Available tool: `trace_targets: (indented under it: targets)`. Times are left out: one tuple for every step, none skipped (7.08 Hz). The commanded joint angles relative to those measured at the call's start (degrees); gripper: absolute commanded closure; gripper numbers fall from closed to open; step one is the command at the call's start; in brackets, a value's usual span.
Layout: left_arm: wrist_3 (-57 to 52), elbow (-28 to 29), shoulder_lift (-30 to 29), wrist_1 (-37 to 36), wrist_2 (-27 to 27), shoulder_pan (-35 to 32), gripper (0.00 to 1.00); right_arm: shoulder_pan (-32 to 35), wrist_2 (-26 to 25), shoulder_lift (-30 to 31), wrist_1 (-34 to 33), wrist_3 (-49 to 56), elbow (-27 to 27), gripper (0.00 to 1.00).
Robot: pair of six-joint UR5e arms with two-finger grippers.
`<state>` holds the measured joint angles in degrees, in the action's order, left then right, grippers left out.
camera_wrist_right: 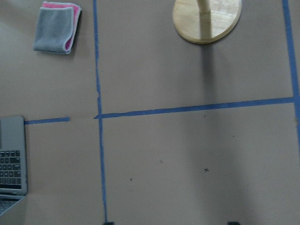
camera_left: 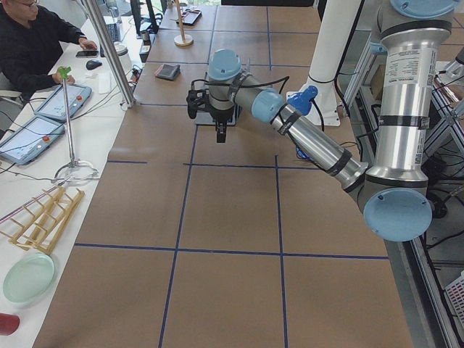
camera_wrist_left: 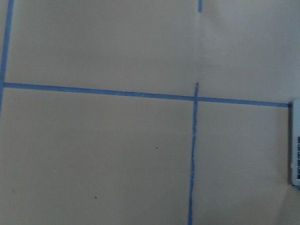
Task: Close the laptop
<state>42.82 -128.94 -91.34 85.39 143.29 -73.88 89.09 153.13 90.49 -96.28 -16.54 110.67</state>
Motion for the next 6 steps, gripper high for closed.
trace_targets:
  targets:
    - [20.34, -4.91, -8.87, 0.04, 0.15, 8.79, 0.56, -4.51, 0.77, 1.61, -0.14, -9.96, 10.05, 0.78]
    - [31.16, -4.66, -15.47, -0.05, -0.55, 14.24, 0.76, -10.45, 0.68, 1.53, 0.04, -13.23, 13.66, 0.84]
    - [35.62, -4.57, -18.4, -0.05, -0.73, 18.64, 0.9, -13.21, 0.51, 1.36, 0.21, -14.22, 15.52, 0.97]
    - [38.27, -4.3, -20.87, -0.05, -3.08, 21.82, 0.93, -16.54, 0.59, 1.1, 0.21, -17.44, 17.63, 0.99]
    - [39.34, -4.04, -22.55, 0.04, -7.28, 26.98, 0.97, -21.45, 0.07, -0.12, 0.73, -24.87, 20.17, 0.99]
    - [39.88, -3.78, -23.78, -0.05, -11.06, 31.65, 0.98, -26.54, -2.2, -1.88, 6.57, -33.04, 20.2, 1.0]
